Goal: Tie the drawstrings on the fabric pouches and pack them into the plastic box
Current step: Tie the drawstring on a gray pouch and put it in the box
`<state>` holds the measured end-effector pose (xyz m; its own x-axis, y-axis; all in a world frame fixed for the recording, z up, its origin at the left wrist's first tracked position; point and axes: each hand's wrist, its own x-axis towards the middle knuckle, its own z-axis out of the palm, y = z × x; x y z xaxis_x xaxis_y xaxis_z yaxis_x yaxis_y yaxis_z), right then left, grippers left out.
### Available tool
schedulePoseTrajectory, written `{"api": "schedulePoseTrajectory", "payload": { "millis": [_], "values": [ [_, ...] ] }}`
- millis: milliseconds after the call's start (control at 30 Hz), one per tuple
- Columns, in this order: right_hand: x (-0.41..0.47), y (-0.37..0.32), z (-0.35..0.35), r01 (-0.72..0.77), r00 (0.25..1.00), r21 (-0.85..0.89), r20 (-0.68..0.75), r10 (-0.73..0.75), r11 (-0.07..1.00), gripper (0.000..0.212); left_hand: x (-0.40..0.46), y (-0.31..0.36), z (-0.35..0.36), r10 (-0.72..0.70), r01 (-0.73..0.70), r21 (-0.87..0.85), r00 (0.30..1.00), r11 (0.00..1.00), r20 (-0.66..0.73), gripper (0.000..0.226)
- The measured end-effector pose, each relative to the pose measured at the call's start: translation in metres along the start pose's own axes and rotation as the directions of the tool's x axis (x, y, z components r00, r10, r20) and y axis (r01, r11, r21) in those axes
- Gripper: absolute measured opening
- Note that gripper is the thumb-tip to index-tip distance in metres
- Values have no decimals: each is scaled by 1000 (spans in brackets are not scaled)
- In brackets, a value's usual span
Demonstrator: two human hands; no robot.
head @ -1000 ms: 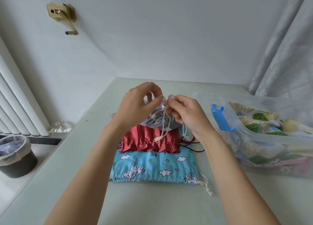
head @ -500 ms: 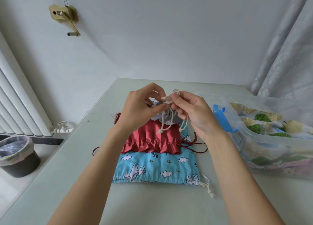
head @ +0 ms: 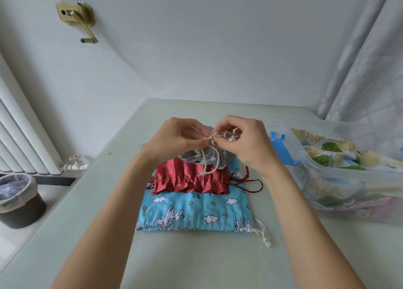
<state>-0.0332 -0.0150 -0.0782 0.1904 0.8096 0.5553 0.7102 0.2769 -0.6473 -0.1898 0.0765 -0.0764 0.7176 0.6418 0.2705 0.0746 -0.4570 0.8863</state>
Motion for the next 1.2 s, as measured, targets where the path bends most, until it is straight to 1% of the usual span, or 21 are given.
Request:
{"api": "schedulePoseTrajectory", "payload": {
  "millis": [100, 167, 233, 400, 467, 600, 733, 800, 933, 1000, 1133, 1200],
  "values": [
    [0, -4, 9, 182, 975, -208, -86, -203, 961, 10, -1, 0, -3, -14, 13, -38, 1000, 999, -20, 11],
    [0, -3, 12, 237, 951, -284, -126, -281, 929, 9, -2, -1, -5, -20, 20, -106, 1000, 994, 3, 20],
    [0, 0, 12, 243, 944, -276, -154, -293, 930, 8, -1, -3, -5, -29, 30, -140, 1000, 990, 3, 27],
    [1, 2, 8, 262, 943, -167, -168, -289, 951, 9, -1, -7, 0, 7, -4, -61, 999, 998, 46, 22],
    [1, 5, 7, 251, 950, -121, -160, -268, 960, 9, -1, -7, 1, -4, 7, -68, 999, 998, 49, 23],
    [0, 10, 3, 190, 968, -20, -164, -191, 981, 12, 2, -9, -2, -18, 18, 0, 1000, 1000, 19, 17],
    [0, 11, -6, 66, 980, 82, -194, -49, 994, 10, 2, -13, -8, -24, 19, -47, 995, 999, -98, 18],
    [0, 12, -12, 5, 982, 108, -188, 15, 994, 15, 3, -15, -11, -26, 13, -82, 987, 997, -162, 15],
    [2, 15, -15, -80, 979, 112, -176, 99, 990, 14, 5, -17, -15, -10, -2, -55, 973, 998, -231, 15],
    [2, 17, -14, -114, 978, 90, -162, 128, 989, 13, 7, -19, -13, -2, -9, -35, 957, 999, -289, 15],
    [2, 21, -19, -143, 982, 36, -121, 146, 989, 11, 11, -23, -9, 22, -18, 14, 915, 1000, -404, 16],
    [2, 22, -24, -144, 983, 19, -109, 146, 989, 9, 11, -25, -11, 24, -12, 29, 903, 1000, -428, 16]
  ]
}}
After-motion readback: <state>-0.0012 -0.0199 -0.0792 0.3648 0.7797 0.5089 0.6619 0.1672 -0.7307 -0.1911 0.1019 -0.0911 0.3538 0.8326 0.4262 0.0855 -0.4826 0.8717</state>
